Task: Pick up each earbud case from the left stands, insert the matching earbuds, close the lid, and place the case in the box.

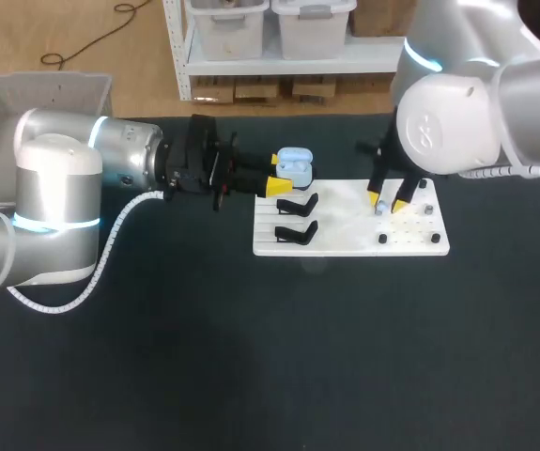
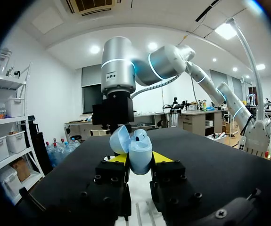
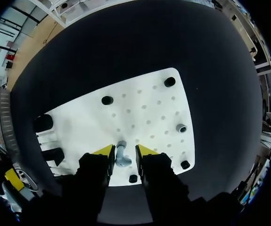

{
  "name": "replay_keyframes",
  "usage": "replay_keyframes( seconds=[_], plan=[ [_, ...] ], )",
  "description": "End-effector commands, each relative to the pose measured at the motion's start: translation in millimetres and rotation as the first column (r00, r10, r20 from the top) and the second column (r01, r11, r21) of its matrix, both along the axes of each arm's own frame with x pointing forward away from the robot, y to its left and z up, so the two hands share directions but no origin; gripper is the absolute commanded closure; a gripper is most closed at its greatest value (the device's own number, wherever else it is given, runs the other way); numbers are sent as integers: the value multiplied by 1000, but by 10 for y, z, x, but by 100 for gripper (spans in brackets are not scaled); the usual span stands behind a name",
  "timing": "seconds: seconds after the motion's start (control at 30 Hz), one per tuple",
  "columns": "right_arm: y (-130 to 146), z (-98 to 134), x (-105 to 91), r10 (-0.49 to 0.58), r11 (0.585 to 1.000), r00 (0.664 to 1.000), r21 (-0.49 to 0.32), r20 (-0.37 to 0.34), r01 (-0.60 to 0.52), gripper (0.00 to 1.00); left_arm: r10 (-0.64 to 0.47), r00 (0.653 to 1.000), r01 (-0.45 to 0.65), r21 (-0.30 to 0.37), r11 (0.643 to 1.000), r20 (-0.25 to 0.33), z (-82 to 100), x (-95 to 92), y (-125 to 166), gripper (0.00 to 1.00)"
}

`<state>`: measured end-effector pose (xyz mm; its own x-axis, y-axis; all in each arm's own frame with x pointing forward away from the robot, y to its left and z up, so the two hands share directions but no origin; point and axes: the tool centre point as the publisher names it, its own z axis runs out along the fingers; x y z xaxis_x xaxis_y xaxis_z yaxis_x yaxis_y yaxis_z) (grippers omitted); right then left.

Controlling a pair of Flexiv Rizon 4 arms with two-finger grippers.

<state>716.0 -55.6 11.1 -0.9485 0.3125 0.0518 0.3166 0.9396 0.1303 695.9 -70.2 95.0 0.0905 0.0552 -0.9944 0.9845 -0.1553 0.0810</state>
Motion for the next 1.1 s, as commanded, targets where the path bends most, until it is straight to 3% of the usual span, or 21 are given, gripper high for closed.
replay_keyframes(
  seconds=[0.03,0.27,0.47,0.97,1.1],
  plan=[
    [-4,-12,-62,1,1000,1000,-10,29,-1,71,6,1000,-6,-1,1000,3,-1,-22,3,100],
    [-2,28,-81,13,1000,998,-14,66,-12,62,6,1000,-6,-1,1000,3,-1,-22,3,100],
    [11,27,-94,15,1000,997,-10,72,-14,75,6,1000,-6,-1,1000,3,-1,-22,3,100],
    [19,-4,-71,11,1000,998,-10,61,-11,76,6,1000,-6,-1,1000,3,-1,-22,3,100],
    [34,0,-62,13,1000,998,-7,58,-12,84,6,1000,-6,-1,1000,3,-1,-22,3,100]
  ],
)
